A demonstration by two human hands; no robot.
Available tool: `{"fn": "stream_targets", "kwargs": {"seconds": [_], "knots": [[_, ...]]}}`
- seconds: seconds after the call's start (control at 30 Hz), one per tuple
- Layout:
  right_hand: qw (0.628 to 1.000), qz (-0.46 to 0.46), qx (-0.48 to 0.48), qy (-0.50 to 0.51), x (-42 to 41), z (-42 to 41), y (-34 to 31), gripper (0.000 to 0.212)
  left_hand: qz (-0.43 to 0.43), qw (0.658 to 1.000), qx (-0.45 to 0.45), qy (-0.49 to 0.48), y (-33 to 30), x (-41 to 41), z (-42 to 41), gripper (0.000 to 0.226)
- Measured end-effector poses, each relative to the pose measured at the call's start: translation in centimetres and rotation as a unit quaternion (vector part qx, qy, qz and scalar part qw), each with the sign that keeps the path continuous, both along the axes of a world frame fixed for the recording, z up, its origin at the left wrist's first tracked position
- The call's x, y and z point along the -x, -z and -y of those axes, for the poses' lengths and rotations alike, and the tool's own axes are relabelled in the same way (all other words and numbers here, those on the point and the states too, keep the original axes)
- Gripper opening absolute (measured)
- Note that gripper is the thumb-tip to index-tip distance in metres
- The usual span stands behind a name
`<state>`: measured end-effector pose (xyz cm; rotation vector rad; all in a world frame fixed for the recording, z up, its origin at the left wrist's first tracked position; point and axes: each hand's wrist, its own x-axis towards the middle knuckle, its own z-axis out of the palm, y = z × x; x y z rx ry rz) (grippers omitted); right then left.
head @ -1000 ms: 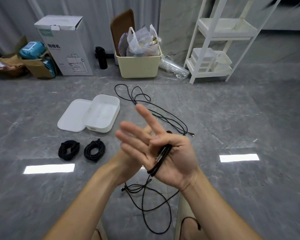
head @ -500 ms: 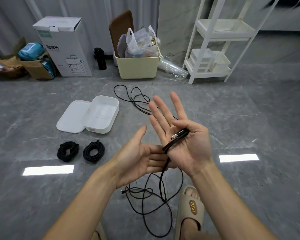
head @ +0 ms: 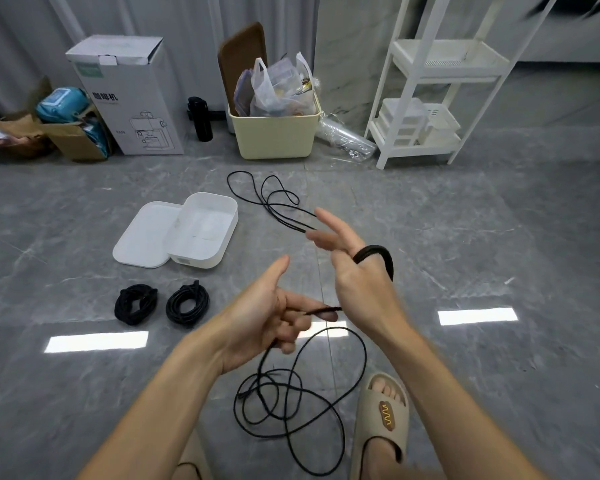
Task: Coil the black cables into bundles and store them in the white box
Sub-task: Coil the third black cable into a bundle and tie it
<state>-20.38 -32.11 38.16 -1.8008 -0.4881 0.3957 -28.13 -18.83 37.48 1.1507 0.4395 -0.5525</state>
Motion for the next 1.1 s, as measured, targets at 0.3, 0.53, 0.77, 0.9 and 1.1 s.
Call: {"fn": "stream_targets", "kwargs": {"seconds": [0.3, 0.53, 0.77, 0.9, 1.1], "knots": [[0.89, -0.336, 0.147, -0.271, 0.7, 0.8, -1.3, 0.065, 0.081, 0.95, -0.243, -0.179, -1.3, 0.4, -1.6, 0.061], [0.734, -0.48, -0.006, -0.48, 2.3, -0.1, -1.6, 0.093, 0.167, 0.936, -0.251, -0.18, -1.0, 0.1, -0.9, 0.056], [0.606, -0.585, -0.284, -0.458, 2.5, -0.2, -1.5, 0.038, 0.184, 0.981, -0.01, -0.068, -1.1, 0.5, 1.3, 0.054], [0.635, -0.549, -0.406, -0.361, 2.0, -0.1, -1.9, 0.045, 0.168, 0.978, 0.063, -0.106, -0.6, 0.6, 2.5, 0.068], [0.627, -0.535, -0.523, -0.215, 1.2, 0.0, -1.4, 0.047, 0.169, 0.975, 0.135, -0.059, 0.0, 0.1, 2.7, 0.064]]}}
